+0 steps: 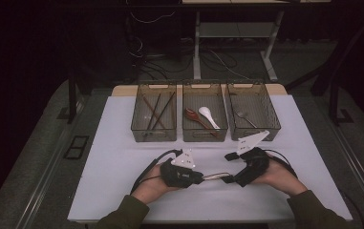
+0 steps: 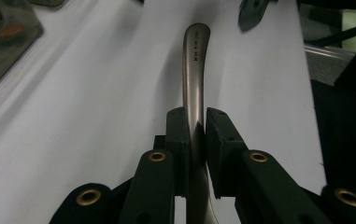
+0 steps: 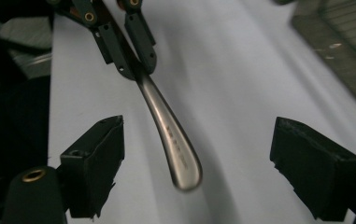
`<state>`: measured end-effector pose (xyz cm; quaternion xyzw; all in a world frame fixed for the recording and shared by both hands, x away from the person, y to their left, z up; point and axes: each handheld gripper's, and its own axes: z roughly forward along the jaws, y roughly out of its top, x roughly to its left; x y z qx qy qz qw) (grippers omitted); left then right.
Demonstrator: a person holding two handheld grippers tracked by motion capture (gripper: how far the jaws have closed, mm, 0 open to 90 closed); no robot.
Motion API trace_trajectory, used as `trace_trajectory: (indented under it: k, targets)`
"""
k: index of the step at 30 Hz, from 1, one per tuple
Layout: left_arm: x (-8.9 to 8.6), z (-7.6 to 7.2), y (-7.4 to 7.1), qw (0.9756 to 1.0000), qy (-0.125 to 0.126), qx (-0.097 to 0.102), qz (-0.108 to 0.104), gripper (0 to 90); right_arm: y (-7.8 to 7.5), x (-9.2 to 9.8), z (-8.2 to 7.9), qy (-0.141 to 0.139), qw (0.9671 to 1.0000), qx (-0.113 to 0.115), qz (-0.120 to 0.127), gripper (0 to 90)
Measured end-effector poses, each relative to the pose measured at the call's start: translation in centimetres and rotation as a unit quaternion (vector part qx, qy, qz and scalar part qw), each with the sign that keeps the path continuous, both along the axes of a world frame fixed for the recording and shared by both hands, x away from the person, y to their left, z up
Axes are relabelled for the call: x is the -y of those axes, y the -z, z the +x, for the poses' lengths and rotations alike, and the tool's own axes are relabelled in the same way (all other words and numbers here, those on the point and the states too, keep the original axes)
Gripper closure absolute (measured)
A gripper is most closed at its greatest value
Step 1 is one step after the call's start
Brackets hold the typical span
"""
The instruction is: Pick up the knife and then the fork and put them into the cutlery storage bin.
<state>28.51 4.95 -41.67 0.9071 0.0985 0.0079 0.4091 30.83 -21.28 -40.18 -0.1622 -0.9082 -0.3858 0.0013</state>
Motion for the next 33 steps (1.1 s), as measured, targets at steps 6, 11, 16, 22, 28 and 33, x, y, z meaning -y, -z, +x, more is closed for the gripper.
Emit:
trace_trajectory:
  k: [6,11,16,22,28,33]
  targets:
    - [0.4,-0.5,-0.4,0.9997,0.022,0.009,0.001,79.2,0.8,-2.3,0.4,-0.059,0.9976,-0.023,-0.028,28.3]
    - [0.6,-0.8,-0.6,0.9996,0.025,0.007,-0.004,79.2,1.2,-3.7,0.3,-0.087,0.9944,-0.037,-0.047,43.9]
    - [0.7,-0.9,-0.6,0.9997,0.025,0.005,-0.007,79.2,1.6,-4.7,0.3,-0.110,0.9907,-0.050,-0.061,58.9]
    - [0.5,-0.6,-0.8,0.9995,0.020,0.013,-0.019,81.0,1.8,-5.1,0.0,-0.142,0.9863,-0.046,-0.070,80.9]
    - [0.0,-0.5,-1.0,0.9993,0.023,0.003,-0.029,88.9,2.3,-5.3,0.1,-0.143,0.9853,-0.033,-0.088,82.7]
    - [-0.1,-0.4,-1.0,0.9993,0.016,0.002,-0.035,88.3,2.1,-5.0,0.3,-0.137,0.9868,-0.027,-0.082,82.7]
